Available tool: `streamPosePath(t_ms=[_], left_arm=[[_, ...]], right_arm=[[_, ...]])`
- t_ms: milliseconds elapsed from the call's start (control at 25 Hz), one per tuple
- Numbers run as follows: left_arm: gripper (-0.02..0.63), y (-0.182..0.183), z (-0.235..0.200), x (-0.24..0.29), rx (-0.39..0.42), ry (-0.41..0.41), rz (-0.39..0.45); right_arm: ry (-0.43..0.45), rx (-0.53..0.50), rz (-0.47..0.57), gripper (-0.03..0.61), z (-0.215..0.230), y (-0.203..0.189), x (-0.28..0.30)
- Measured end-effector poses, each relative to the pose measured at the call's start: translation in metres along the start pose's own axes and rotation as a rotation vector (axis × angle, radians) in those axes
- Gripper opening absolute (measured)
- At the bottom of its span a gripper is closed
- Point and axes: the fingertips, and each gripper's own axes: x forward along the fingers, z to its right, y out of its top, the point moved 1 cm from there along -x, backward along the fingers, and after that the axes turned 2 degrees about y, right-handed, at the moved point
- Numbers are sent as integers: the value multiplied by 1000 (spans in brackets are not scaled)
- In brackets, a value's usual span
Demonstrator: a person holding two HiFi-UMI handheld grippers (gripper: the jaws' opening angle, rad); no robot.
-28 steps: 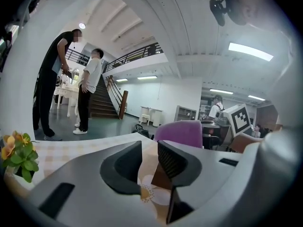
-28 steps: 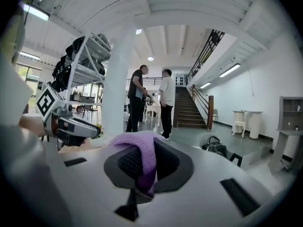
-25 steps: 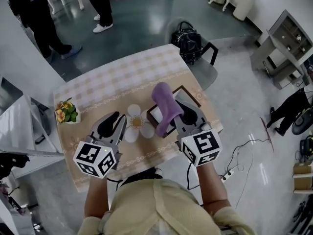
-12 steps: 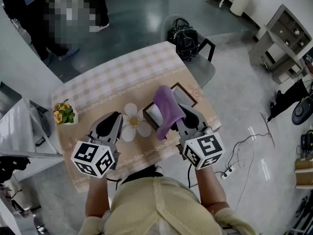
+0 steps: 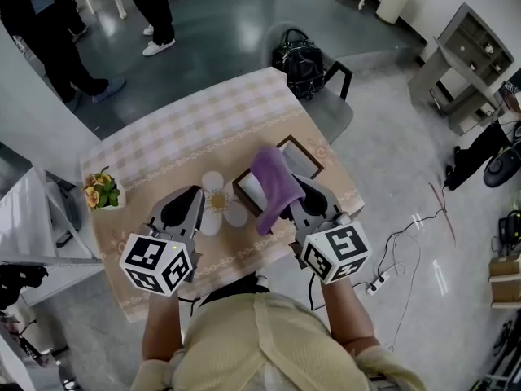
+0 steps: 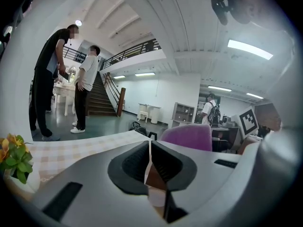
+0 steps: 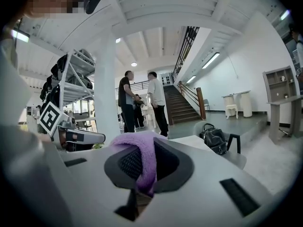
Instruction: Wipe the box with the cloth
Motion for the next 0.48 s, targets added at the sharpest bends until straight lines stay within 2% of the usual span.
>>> streamPosePath(t_ms=[480], left_arm=[[29, -3, 10, 4, 27, -18, -13]], right_arm=[[-11, 19, 21, 44, 4, 3, -4]])
